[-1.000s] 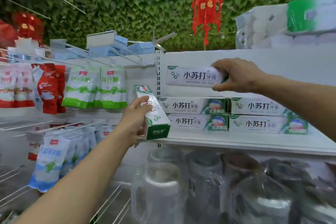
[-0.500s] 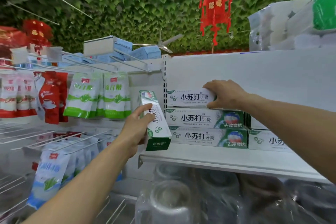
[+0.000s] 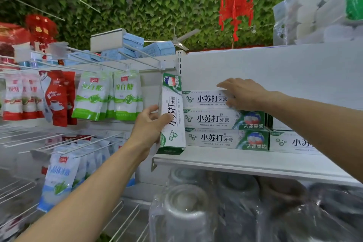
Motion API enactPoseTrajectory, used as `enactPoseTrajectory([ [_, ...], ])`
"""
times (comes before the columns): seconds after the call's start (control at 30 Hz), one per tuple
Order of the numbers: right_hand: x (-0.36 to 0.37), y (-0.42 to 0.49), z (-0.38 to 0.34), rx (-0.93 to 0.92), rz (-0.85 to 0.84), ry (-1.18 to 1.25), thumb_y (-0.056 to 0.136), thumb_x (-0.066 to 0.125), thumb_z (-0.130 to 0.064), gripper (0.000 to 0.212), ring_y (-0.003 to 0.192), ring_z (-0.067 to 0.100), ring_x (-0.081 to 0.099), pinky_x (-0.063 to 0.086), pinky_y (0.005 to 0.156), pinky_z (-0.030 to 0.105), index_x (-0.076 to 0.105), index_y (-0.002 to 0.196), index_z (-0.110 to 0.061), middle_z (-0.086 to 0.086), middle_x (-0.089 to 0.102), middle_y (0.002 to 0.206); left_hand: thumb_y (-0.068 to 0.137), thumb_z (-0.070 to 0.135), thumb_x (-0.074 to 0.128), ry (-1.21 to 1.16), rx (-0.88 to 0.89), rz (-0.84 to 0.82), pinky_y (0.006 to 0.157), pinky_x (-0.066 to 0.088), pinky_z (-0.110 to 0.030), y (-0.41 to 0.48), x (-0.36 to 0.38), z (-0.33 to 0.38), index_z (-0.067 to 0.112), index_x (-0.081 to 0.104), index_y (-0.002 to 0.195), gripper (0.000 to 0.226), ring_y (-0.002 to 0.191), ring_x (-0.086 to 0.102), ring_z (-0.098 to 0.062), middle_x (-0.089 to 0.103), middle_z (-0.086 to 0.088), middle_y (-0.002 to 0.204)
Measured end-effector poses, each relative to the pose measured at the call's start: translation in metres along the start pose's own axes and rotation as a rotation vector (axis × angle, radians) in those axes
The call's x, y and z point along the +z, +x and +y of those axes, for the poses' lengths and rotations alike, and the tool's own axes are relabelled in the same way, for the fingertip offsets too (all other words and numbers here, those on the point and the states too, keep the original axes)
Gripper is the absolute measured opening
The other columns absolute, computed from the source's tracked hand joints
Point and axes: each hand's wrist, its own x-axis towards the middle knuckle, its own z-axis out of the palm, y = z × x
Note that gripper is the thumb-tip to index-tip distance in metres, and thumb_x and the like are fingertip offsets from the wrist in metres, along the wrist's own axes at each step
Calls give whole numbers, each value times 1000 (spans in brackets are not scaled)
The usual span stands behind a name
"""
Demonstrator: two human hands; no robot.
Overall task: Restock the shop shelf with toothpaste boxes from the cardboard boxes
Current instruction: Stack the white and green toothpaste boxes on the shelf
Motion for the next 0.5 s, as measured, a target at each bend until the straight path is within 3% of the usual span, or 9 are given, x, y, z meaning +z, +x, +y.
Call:
enactPoseTrajectory([
  [0.13,-14,-14,-21,-137,239,-28,84,66,-17,84,128,28,40,47,88,39,17,151,-26,6,18,156,86,6,68,26,84,-65,52,55,-25,-8,2,14,20,56,130,47,69,72,-14,72,-1,100],
  [0.23,-29,-24,-36,-325,341,-201,72,68,-4,101,140,30,28,39,104,42,12,153,-24,7,10,160,82,4,72,155,158,-155,62,60,-33,-11,6,28,23,61,128,51,78,73,-23,72,-6,106],
  [0.33,-42,-35,-39,-446,315,-317,77,61,-5,85,142,25,28,27,112,42,22,151,-21,5,25,157,79,5,75,309,244,-255,62,59,-28,-15,21,45,29,64,125,52,83,73,-19,70,-2,110],
  [0.43,-57,-51,-20,-429,266,-375,82,63,-19,65,125,24,49,38,103,39,40,143,-17,3,51,140,80,8,74,400,299,-349,55,53,-19,-14,43,62,35,66,119,48,80,71,-12,66,6,108],
  [0.5,-67,-64,-1,-376,249,-405,82,64,-28,59,117,24,53,42,96,39,45,137,-17,2,57,131,83,17,72,412,354,-371,58,52,-17,-8,63,70,37,67,112,35,80,70,-9,69,8,103],
])
